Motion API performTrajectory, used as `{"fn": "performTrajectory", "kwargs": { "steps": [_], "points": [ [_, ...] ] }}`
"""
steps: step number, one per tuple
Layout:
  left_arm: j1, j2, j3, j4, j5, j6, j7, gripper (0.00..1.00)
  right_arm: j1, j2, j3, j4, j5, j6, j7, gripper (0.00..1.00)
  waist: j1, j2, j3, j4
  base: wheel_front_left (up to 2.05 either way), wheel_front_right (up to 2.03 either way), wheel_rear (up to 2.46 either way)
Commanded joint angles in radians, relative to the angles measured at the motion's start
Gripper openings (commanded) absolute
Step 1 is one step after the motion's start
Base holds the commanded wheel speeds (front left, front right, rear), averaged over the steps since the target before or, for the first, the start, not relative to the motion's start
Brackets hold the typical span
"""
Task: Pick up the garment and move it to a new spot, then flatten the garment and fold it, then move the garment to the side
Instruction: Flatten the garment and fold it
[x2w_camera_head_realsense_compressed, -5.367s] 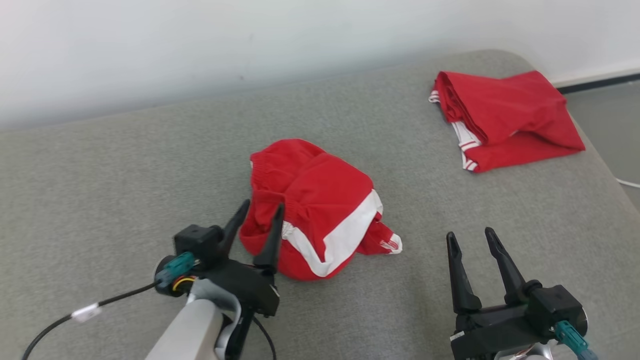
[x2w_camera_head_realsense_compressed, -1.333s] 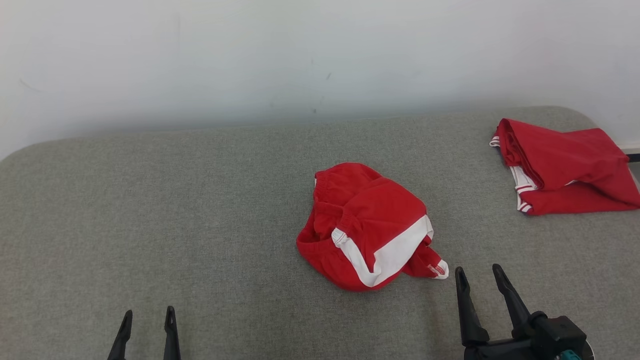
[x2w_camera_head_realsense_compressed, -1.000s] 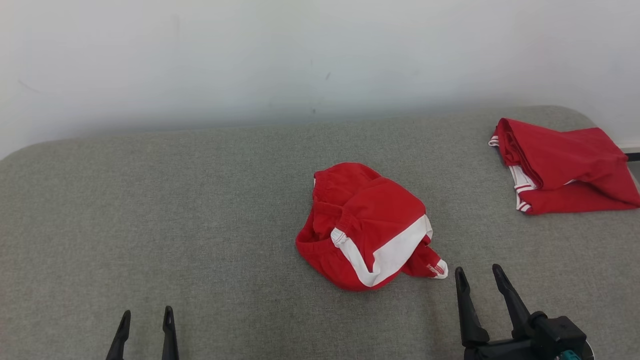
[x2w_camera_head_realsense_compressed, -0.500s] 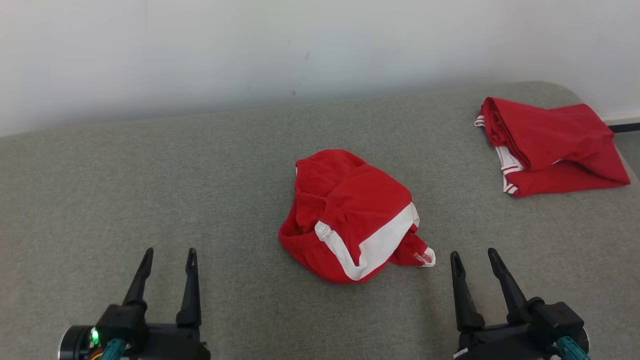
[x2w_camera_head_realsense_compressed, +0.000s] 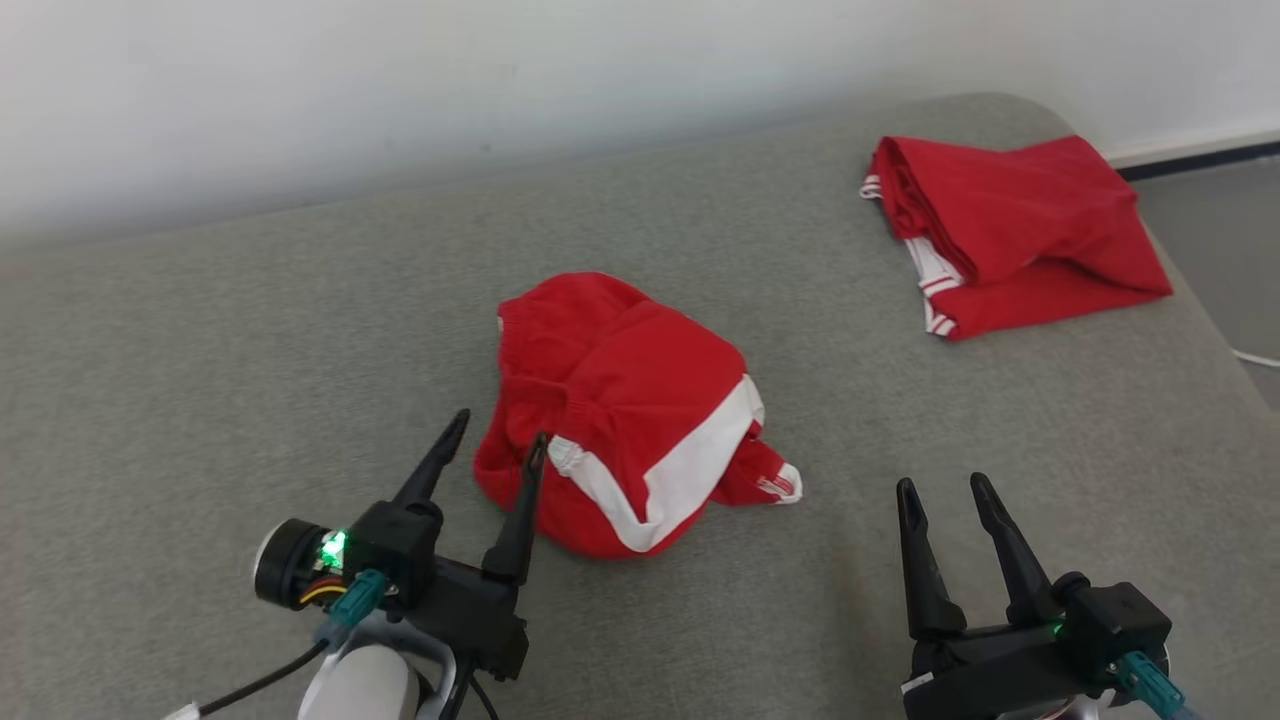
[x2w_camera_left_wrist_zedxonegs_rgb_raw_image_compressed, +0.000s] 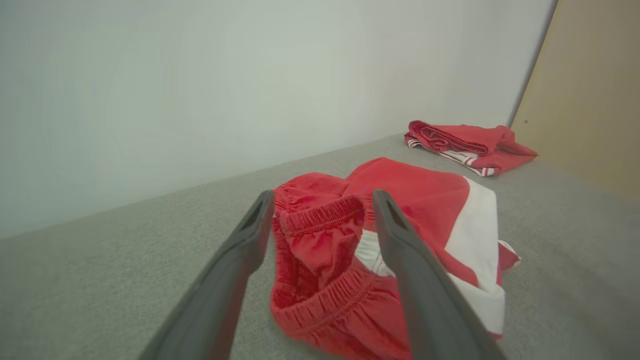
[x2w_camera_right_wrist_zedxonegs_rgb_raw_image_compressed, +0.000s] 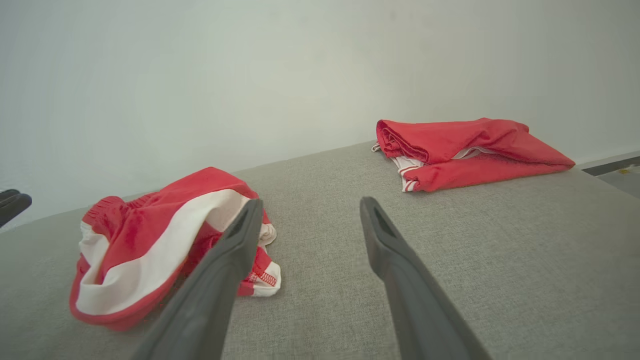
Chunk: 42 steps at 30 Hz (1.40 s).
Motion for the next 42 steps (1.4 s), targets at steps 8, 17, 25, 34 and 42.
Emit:
{"fn": "performTrajectory", "kwargs": {
  "steps": [8,17,25,34,42],
  "points": [
    [-0.077,0.043,-0.121,0.148,-0.073,0.002,-0.003,1.00,-0.007,0.002,0.000,0.002,0.021,-0.003,0.000,1.00,-0.0001,-0.0001,0.033,-0.095,0.00,0.00,0.00],
    [-0.108,0.056,-0.158,0.223,-0.131,0.002,-0.003,0.10,0.000,0.002,-0.003,-0.002,0.020,-0.003,0.000,1.00,-0.0001,-0.0001,0.027,-0.117,0.00,0.00,0.00],
    [-0.055,0.058,-0.117,0.138,-0.157,0.002,-0.003,0.00,0.035,0.001,-0.026,-0.001,0.007,-0.003,0.000,1.00,-0.0001,-0.0001,-0.007,-0.045,0.00,0.00,0.00],
    [0.114,0.059,-0.031,-0.013,-0.156,0.005,-0.003,0.00,0.044,0.002,-0.027,0.002,-0.005,-0.003,0.000,1.00,-0.0001,-0.0001,-0.032,0.098,0.00,0.00,0.00],
    [0.290,0.009,0.106,-0.045,-0.165,0.013,-0.003,0.00,0.046,0.002,-0.012,0.006,-0.011,-0.003,0.000,1.00,-0.0001,-0.0001,-0.036,0.148,0.00,0.00,0.00]
  ]
}}
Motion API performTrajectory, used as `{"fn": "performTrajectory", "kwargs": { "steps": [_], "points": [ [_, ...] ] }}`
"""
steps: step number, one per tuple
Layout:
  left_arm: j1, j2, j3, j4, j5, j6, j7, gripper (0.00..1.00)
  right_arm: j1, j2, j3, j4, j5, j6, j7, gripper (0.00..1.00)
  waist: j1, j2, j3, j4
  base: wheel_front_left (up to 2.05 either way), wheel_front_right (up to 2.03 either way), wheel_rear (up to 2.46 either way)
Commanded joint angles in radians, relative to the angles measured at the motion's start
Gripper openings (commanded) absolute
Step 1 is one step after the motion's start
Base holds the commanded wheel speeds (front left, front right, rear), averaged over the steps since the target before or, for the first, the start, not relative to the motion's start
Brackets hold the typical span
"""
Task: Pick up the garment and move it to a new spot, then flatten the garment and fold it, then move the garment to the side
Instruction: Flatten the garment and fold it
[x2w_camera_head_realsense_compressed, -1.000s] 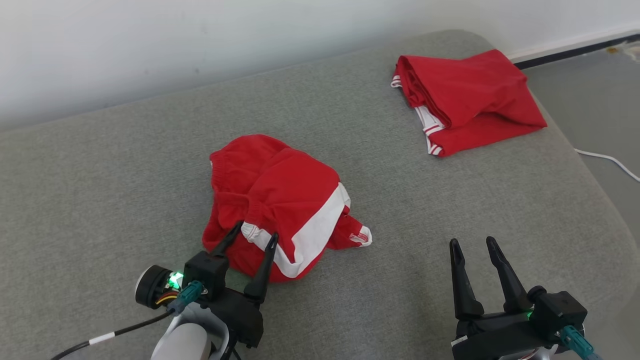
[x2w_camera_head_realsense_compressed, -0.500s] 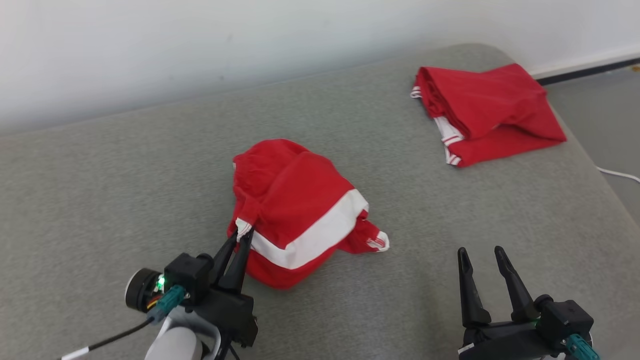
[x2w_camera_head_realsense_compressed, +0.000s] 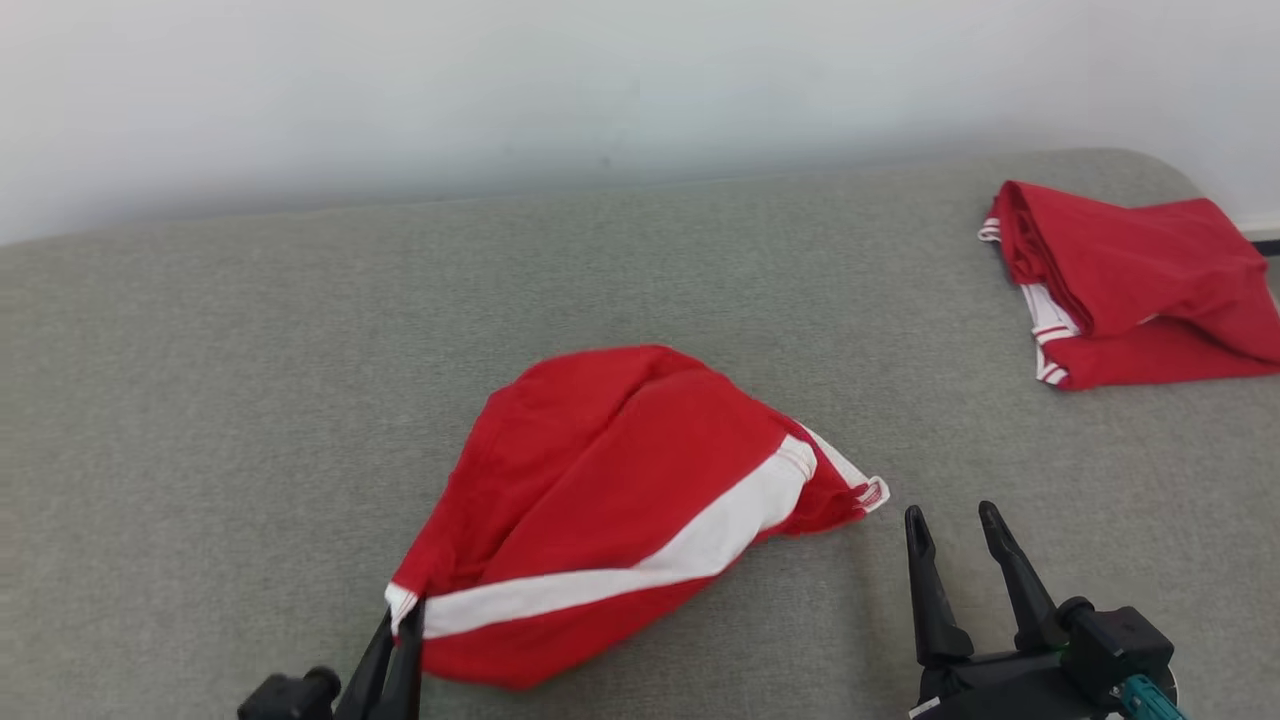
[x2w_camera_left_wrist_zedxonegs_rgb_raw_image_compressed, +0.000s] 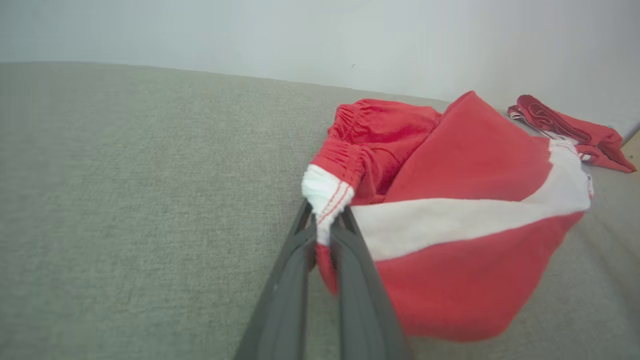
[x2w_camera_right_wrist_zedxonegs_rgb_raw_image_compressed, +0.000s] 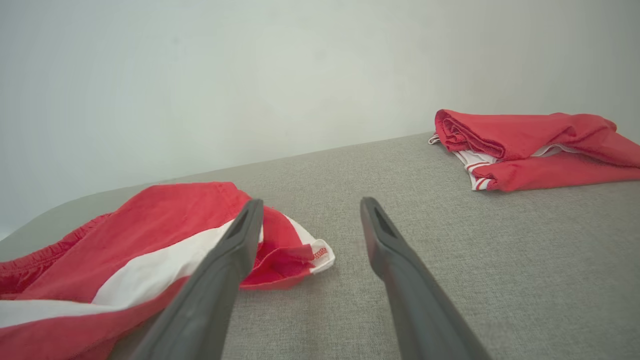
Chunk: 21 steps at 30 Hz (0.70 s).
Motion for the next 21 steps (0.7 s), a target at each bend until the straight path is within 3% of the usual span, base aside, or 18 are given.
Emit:
{"fn": "performTrajectory", "kwargs": {
  "steps": [1,4,5,6,7,21],
  "points": [
    [0.023,-0.014,0.017,0.006,-0.009,0.002,-0.003,0.00,0.007,0.002,0.001,0.002,-0.007,-0.003,0.000,1.00,0.0001,-0.0001,-0.005,0.019,0.00,0.00,0.00],
    [0.043,-0.031,0.042,0.036,0.003,-0.002,-0.003,0.00,0.006,0.001,0.001,0.006,-0.009,-0.003,0.000,1.00,0.0001,-0.0001,-0.003,0.021,0.00,0.00,0.00],
    [0.044,-0.036,0.047,0.048,0.006,-0.003,-0.003,0.15,0.005,0.002,0.001,0.007,-0.010,-0.003,0.000,1.00,0.0001,-0.0001,-0.003,0.020,0.00,0.00,0.00],
    [0.043,-0.041,0.052,0.054,0.012,-0.005,-0.003,0.47,0.006,0.002,0.000,0.008,-0.011,-0.003,0.000,1.00,0.0001,-0.0001,-0.004,0.020,0.00,0.00,0.00],
    [0.041,-0.045,0.061,0.053,0.014,-0.006,-0.003,1.00,0.006,0.001,-0.002,0.009,-0.010,-0.003,0.000,1.00,0.0001,-0.0001,-0.004,0.021,0.00,0.00,0.00],
    [0.067,-0.067,0.188,-0.086,0.066,-0.008,-0.003,1.00,-0.020,0.002,0.028,0.054,-0.043,-0.003,0.000,1.00,0.0001,-0.0001,-0.023,0.062,0.00,0.00,0.00]
  ]
}}
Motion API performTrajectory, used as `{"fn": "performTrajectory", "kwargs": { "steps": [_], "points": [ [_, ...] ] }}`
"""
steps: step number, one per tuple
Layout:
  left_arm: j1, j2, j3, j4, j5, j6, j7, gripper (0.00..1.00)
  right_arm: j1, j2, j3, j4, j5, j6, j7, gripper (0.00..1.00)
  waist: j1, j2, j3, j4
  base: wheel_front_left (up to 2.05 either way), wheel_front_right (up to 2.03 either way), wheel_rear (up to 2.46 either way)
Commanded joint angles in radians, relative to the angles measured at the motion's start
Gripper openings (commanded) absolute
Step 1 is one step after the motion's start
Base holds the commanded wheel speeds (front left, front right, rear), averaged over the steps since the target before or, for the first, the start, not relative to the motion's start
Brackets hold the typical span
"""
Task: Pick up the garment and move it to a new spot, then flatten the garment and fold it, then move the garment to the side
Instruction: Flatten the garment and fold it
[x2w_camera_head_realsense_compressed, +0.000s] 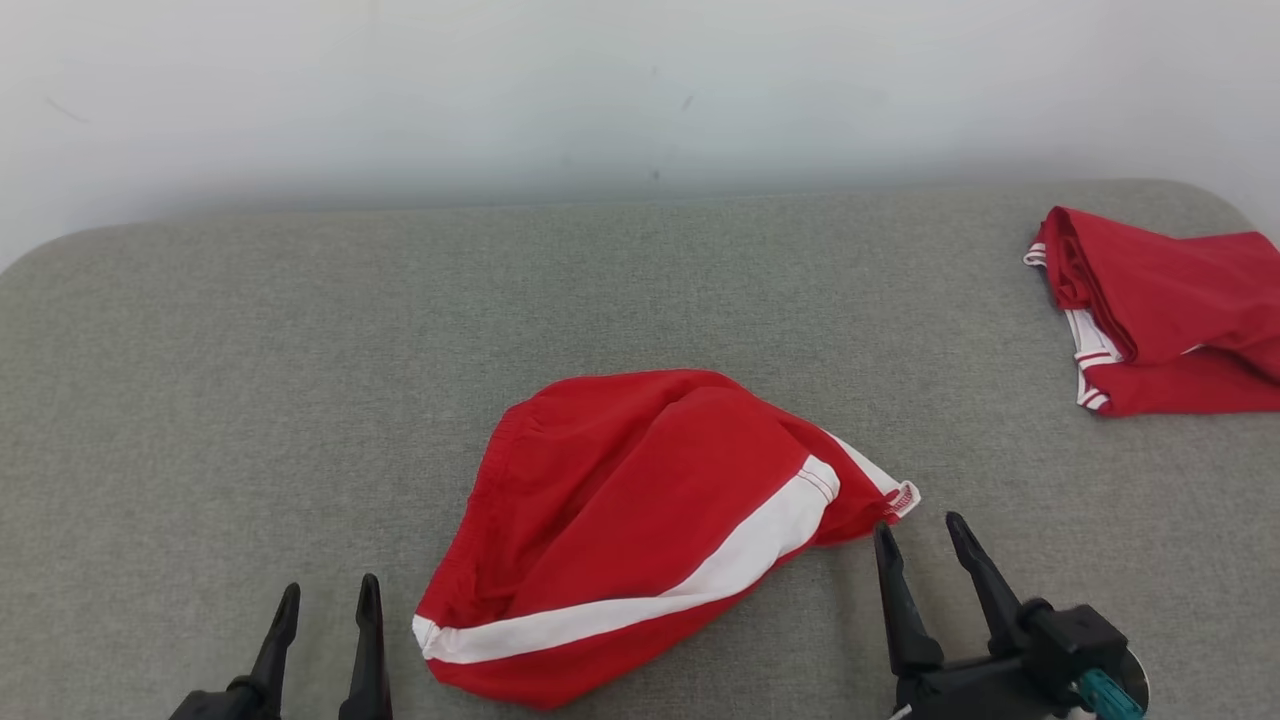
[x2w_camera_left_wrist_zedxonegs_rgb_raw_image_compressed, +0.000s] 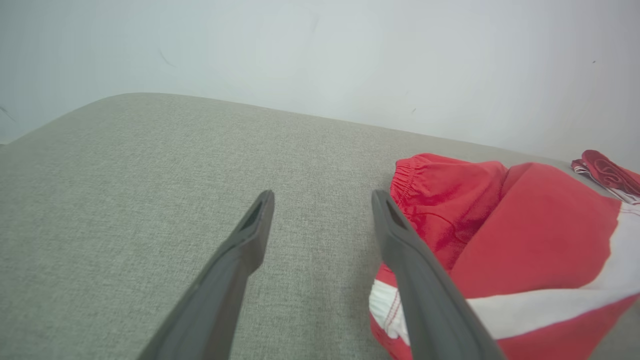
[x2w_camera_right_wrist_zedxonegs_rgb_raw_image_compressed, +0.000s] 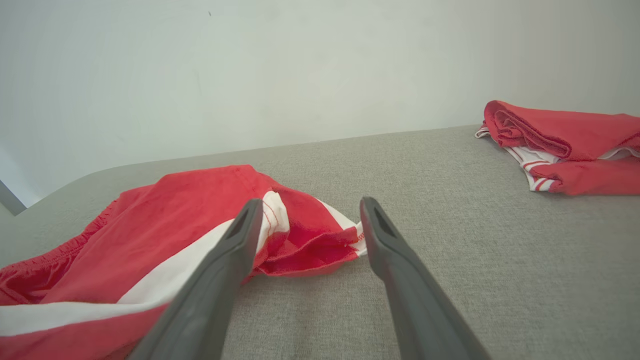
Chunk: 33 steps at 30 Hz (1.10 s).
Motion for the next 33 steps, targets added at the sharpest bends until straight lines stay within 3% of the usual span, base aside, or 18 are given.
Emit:
{"fn": "performTrajectory", "kwargs": {
  "steps": [1,8,20,21,22,23,28,33],
  "points": [
    [0.015,-0.003,0.002,-0.005,0.002,0.000,-0.003,1.00,-0.018,-0.002,0.003,0.004,-0.009,-0.003,0.000,1.00,0.0001,0.0000,-0.003,0.006,0.00,0.00,0.00],
    [0.038,-0.003,0.013,-0.004,0.045,0.010,-0.003,1.00,-0.116,-0.045,0.053,0.142,0.006,-0.003,0.000,1.00,0.0001,0.0000,-0.010,0.042,0.00,0.00,0.00],
    [0.032,-0.003,-0.011,0.014,0.009,0.023,-0.003,1.00,-0.264,-0.115,0.131,0.377,0.072,-0.003,0.000,1.00,0.0001,0.0000,0.004,0.130,0.00,0.00,0.00],
    [0.032,-0.002,-0.012,0.013,0.008,0.025,-0.003,1.00,-0.271,-0.113,0.140,0.394,0.081,-0.003,0.000,0.91,0.0001,0.0000,0.004,0.135,0.00,0.00,0.00],
    [0.033,-0.002,-0.014,0.012,0.006,0.028,-0.003,1.00,-0.280,-0.116,0.148,0.402,0.086,-0.003,0.000,0.25,0.0001,0.0000,0.004,0.139,0.00,0.00,0.00],
    [0.034,-0.002,-0.014,0.011,0.006,0.029,-0.003,1.00,-0.289,-0.122,0.153,0.403,0.093,-0.003,0.000,0.00,0.0001,0.0000,0.004,0.142,0.00,0.00,0.00],
    [0.053,-0.002,-0.004,0.011,-0.003,0.036,-0.003,1.00,-0.273,-0.124,0.169,0.385,0.106,-0.003,0.000,0.00,0.0001,0.0000,-0.005,0.127,0.00,0.00,0.00],
    [0.073,-0.003,0.001,0.025,-0.015,0.036,-0.003,1.00,-0.226,-0.119,0.200,0.297,0.088,-0.003,0.000,0.00,0.0001,0.0000,-0.030,0.068,0.00,0.00,0.00]
  ]
}}
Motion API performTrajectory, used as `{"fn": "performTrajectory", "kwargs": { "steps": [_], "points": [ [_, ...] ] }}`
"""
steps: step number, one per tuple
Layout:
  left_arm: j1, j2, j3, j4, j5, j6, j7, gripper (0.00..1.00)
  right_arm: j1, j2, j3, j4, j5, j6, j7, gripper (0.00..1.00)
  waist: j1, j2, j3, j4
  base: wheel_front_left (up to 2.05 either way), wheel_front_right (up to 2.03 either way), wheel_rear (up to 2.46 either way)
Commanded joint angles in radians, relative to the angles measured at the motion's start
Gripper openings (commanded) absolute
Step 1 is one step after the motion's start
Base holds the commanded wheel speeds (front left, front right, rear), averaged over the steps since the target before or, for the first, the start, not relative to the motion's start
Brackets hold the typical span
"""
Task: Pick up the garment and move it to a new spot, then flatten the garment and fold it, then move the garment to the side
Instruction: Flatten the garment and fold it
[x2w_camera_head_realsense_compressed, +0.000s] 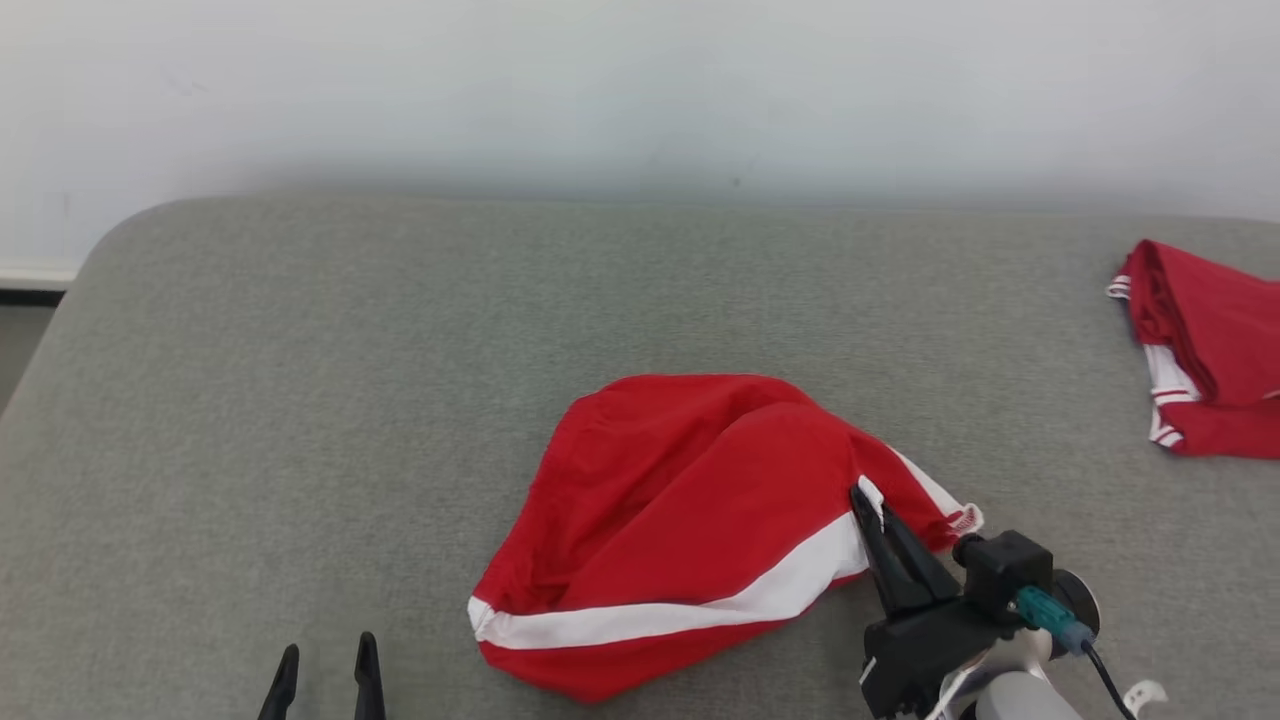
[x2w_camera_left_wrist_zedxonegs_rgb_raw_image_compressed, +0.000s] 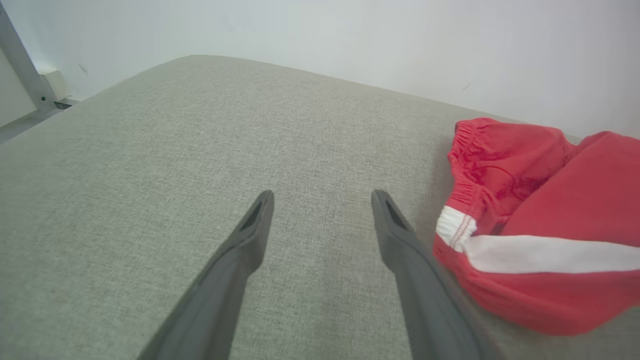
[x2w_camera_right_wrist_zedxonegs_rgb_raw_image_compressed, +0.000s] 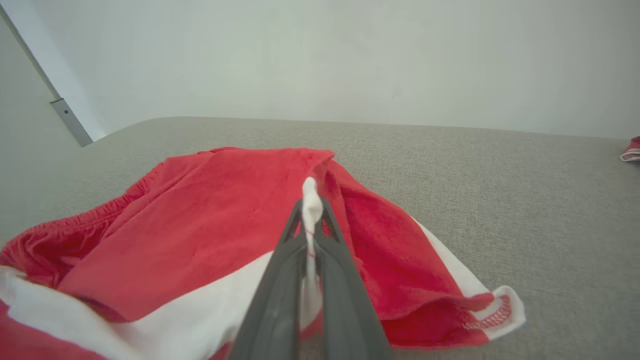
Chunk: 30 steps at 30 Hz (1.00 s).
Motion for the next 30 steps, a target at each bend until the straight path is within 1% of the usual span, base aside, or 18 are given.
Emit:
{"fn": "performTrajectory", "kwargs": {
  "steps": [1,7,8,13,16,19,20,21,30],
  "points": [
    [0.010,-0.001,-0.003,0.005,-0.017,0.003,-0.003,1.00,0.040,-0.003,0.004,-0.045,-0.006,-0.003,0.000,0.00,-0.0001,-0.0001,-0.029,-0.052,0.00,0.00,0.00],
    [0.013,-0.001,-0.027,0.014,-0.029,0.012,-0.003,1.00,0.158,-0.006,-0.024,-0.181,-0.023,-0.003,0.000,0.00,-0.0001,-0.0001,-0.045,-0.118,0.00,0.00,0.00],
    [0.013,-0.001,-0.027,0.014,-0.029,0.012,-0.003,1.00,0.158,-0.006,-0.024,-0.181,-0.023,-0.003,0.000,0.00,-0.0001,-0.0001,-0.045,-0.118,0.00,0.00,0.00],
    [0.010,-0.001,-0.038,0.018,-0.036,0.016,-0.003,1.00,0.282,0.014,-0.078,-0.269,-0.039,-0.003,0.000,0.00,-0.0001,-0.0001,-0.049,-0.149,0.00,0.00,0.00],
    [0.012,-0.001,-0.037,0.017,-0.036,0.016,-0.003,1.00,0.354,0.033,-0.112,-0.305,-0.039,-0.003,0.000,0.00,-0.0001,-0.0001,-0.047,-0.161,0.00,0.00,0.00],
    [0.014,-0.001,-0.033,0.020,-0.033,0.014,-0.003,1.00,0.401,0.044,-0.118,-0.302,-0.032,-0.003,0.000,0.00,-0.0001,-0.0001,-0.042,-0.173,0.00,0.00,0.00],
    [0.013,-0.001,-0.034,0.025,-0.028,0.010,-0.003,1.00,0.405,0.050,-0.124,-0.297,-0.029,-0.003,0.000,0.65,-0.0001,-0.0001,-0.041,-0.177,0.00,0.00,0.00],
    [0.012,-0.001,-0.033,0.027,-0.026,0.010,-0.003,1.00,0.404,0.051,-0.128,-0.294,-0.031,-0.003,0.000,1.00,-0.0001,-0.0001,-0.042,-0.178,0.00,0.00,0.00],
    [0.017,-0.001,-0.029,0.025,-0.018,-0.002,-0.003,1.00,0.406,0.063,-0.204,-0.344,-0.047,-0.003,0.000,1.00,-0.0001,-0.0001,-0.069,-0.158,0.00,0.00,0.00]
  ]
}}
